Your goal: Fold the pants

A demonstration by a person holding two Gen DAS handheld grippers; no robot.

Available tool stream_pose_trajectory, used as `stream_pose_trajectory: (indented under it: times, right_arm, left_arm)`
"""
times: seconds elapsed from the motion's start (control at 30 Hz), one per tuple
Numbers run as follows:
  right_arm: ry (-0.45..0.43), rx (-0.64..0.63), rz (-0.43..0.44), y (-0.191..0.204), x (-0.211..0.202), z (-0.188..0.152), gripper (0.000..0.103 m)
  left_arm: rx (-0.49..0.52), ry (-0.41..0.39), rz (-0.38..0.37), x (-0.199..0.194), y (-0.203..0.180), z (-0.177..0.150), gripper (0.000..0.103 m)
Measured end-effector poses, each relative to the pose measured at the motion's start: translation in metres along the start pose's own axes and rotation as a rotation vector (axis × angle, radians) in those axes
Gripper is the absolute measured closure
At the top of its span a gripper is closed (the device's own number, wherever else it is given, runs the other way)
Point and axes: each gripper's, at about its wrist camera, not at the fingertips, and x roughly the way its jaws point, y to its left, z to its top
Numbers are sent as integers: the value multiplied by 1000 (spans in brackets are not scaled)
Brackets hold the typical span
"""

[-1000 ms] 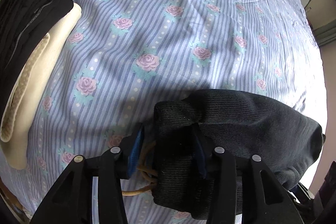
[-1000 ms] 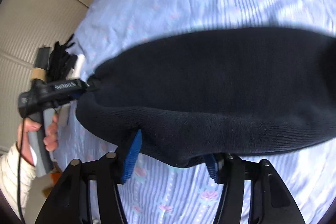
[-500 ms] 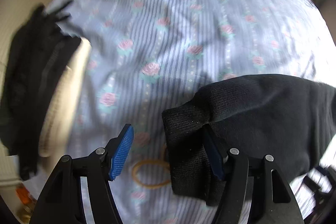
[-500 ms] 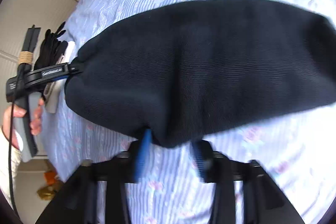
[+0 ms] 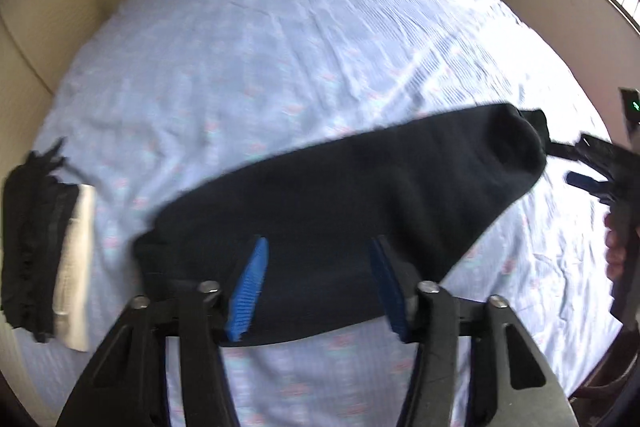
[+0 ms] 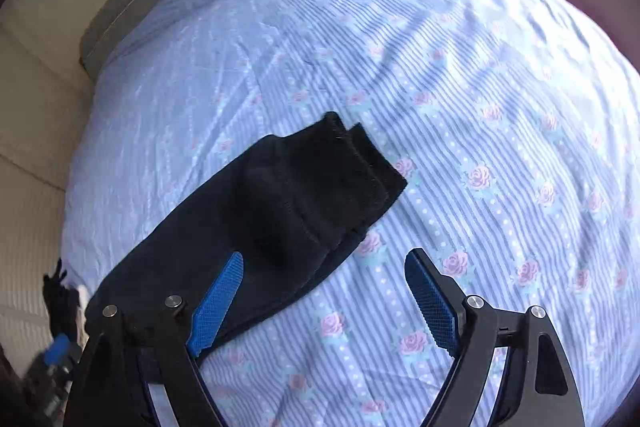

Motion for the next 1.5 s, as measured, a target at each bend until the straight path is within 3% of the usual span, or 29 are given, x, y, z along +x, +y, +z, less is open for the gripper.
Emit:
stream_pose_trajectory:
  times: [0.13, 0.27, 0.33, 0.43, 0.5, 0.6, 0.8, 0.9, 0.93, 1.1, 1.33, 1.4, 1.5]
  right_arm:
    - [51, 33, 45, 1, 37, 18, 19]
    - [82, 8, -40, -2, 64, 28, 19]
    - [56, 20, -117, -9, 63, 35, 22]
    - [65, 4, -157, -19, 67, 40, 22]
    - [57, -3, -146, -20, 68, 40, 23]
    - [61, 25, -41, -19, 73, 34, 38]
    - [113, 101, 54, -44, 93, 37, 37]
    - [141, 96, 96, -32, 95, 41, 70]
    - [147, 117, 97, -28, 95, 44, 72]
    - [83, 148, 115, -23, 59, 45, 81]
    - [-12, 22, 116, 5, 0, 40, 82]
    - [-33, -45, 94, 21, -13, 39, 82]
    - [-83, -163, 64, 51, -41, 37, 82]
  left_arm:
    - [12, 36, -22, 17, -33, 8, 55]
    - [32, 62, -14, 30, -44, 12, 55]
    - [39, 75, -12, 36, -46, 11, 55]
    - [38, 91, -7, 43, -46, 9, 55]
    - [29, 104, 0, 50, -44, 8, 55]
    - [7, 128, -2, 59, -38, 8, 55]
    - [12, 139, -16, 64, -38, 9, 55]
    - [6, 136, -43, 63, -42, 10, 55]
    - [0, 137, -60, 63, -45, 10, 57]
    - [-7, 162, -139, 65, -64, 11, 66]
    - [52, 230, -68, 93, -82, 7, 65]
    - [50, 240, -56, 81, -80, 13, 66]
    - [0, 142, -6, 33, -60, 14, 66]
